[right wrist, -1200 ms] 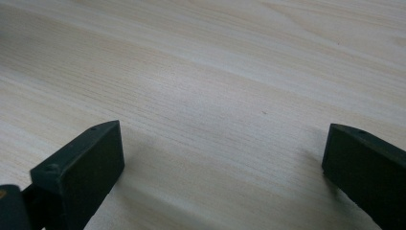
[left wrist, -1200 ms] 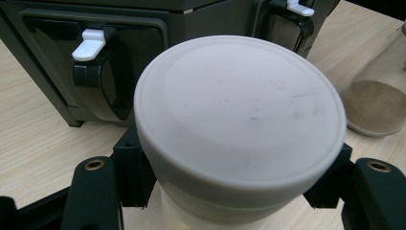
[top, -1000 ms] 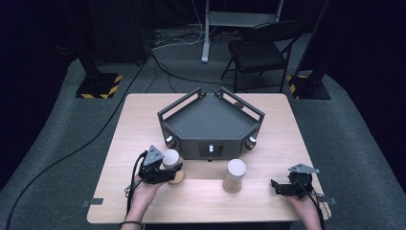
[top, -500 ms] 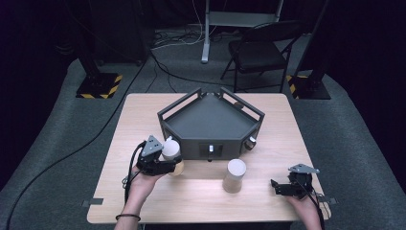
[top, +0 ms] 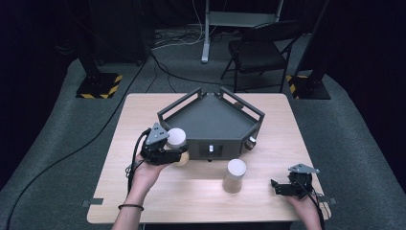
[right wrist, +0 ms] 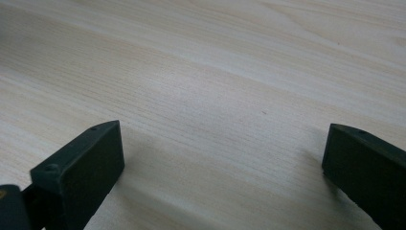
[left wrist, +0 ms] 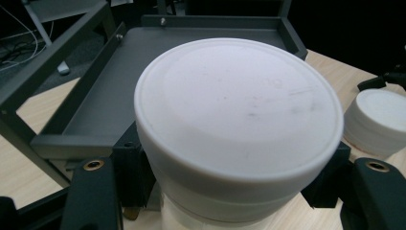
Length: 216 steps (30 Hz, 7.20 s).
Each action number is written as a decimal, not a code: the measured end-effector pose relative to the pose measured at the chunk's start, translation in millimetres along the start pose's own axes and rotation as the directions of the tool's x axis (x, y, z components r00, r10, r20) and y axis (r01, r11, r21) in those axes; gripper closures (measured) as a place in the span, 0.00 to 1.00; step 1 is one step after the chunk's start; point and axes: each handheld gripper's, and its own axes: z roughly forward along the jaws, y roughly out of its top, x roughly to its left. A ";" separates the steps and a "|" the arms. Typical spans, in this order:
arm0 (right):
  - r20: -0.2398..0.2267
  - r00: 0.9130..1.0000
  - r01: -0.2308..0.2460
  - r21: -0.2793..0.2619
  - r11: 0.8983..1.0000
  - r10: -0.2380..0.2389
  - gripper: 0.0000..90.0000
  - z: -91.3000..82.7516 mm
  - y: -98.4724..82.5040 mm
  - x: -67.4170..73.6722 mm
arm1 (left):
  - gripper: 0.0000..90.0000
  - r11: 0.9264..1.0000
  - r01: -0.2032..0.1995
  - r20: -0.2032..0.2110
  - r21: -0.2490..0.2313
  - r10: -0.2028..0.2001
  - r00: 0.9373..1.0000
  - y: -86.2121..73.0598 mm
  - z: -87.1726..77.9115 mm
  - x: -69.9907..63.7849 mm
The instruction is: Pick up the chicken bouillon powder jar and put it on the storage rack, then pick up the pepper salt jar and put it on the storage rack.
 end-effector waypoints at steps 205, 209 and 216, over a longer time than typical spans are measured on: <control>-0.034 0.999 -0.017 -0.044 0.999 0.016 0.07 -13.8 -1.5 -1.2 | 0.01 0.939 0.200 -0.244 0.279 -0.132 0.961 -131.0 24.0 20.4; -0.050 0.999 -0.006 -0.056 0.998 0.003 0.08 -18.7 1.2 2.1 | 0.01 0.939 0.200 -0.244 0.279 -0.132 0.961 -130.9 24.2 20.3; -0.095 0.995 0.012 -0.094 0.996 -0.020 0.08 -28.4 5.9 7.4 | 0.00 0.939 0.200 -0.244 0.280 -0.132 0.961 -130.7 24.4 20.3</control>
